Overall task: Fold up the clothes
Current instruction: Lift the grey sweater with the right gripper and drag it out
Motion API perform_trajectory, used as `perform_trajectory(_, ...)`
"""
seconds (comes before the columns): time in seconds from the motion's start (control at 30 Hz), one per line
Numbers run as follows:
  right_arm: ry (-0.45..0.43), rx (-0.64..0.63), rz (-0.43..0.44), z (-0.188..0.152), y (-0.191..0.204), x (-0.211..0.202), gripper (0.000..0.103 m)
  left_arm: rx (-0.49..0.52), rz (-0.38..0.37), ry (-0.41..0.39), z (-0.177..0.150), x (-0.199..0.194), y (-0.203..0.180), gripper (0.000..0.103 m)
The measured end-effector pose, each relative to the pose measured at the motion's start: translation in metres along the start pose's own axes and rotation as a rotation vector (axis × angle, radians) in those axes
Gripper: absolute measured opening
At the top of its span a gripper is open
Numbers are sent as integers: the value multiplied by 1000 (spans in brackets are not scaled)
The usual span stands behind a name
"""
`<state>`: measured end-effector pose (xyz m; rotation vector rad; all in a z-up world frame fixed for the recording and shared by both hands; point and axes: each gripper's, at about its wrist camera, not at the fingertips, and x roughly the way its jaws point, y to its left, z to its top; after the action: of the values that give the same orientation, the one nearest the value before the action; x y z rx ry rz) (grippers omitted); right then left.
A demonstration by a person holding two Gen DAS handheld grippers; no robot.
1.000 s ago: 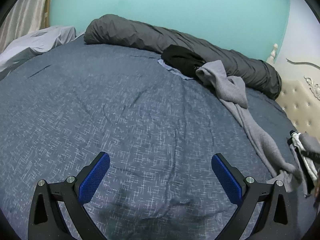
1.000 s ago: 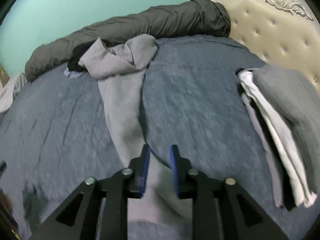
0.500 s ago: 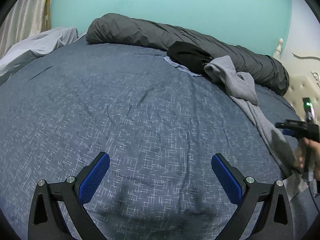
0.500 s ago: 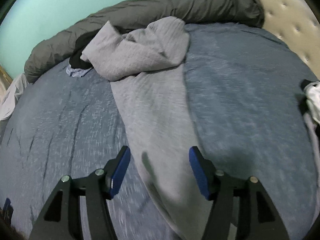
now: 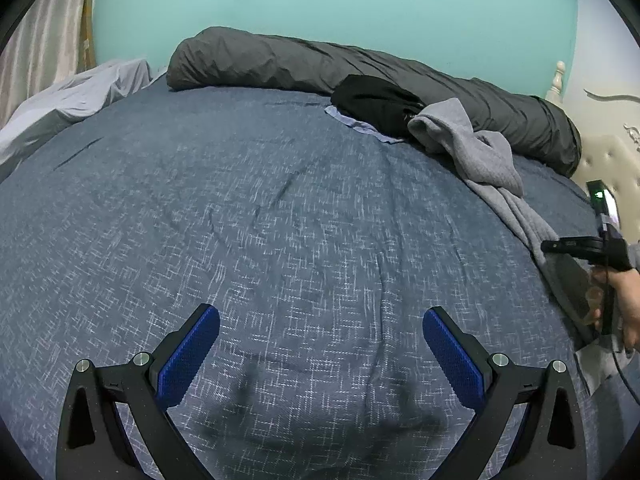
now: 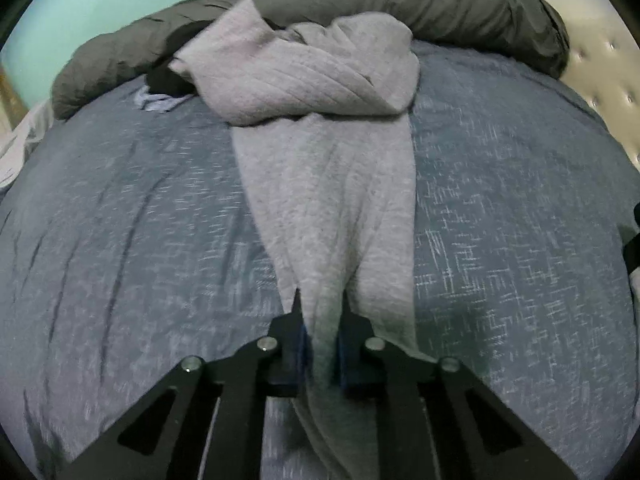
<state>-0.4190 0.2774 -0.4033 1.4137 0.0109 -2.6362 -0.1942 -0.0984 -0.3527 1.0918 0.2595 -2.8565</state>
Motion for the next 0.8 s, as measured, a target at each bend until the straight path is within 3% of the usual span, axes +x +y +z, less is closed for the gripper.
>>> perform_trajectory(0.23,-29,-132,127,-49,31,-71,9,-5,-5,-36,2,-13,1,103)
perform_trajectory(0.47,62,-124,192,-136,30,-113,9,-14,-6,-54,0,-22,5,103)
perform_trajectory(0.6,110,-104,189,-164,20,-121,10,-14,-5,-51,-3,-24,6,103)
perform_trajectory(0.73,63,-7,205,-149,3,-137,18,-11,-11,-58,-4,-27,6,103)
perform_trajectory(0.8,18,29,212,-131,-3,-145,28,-12,-9,-59,-3,-26,7,103)
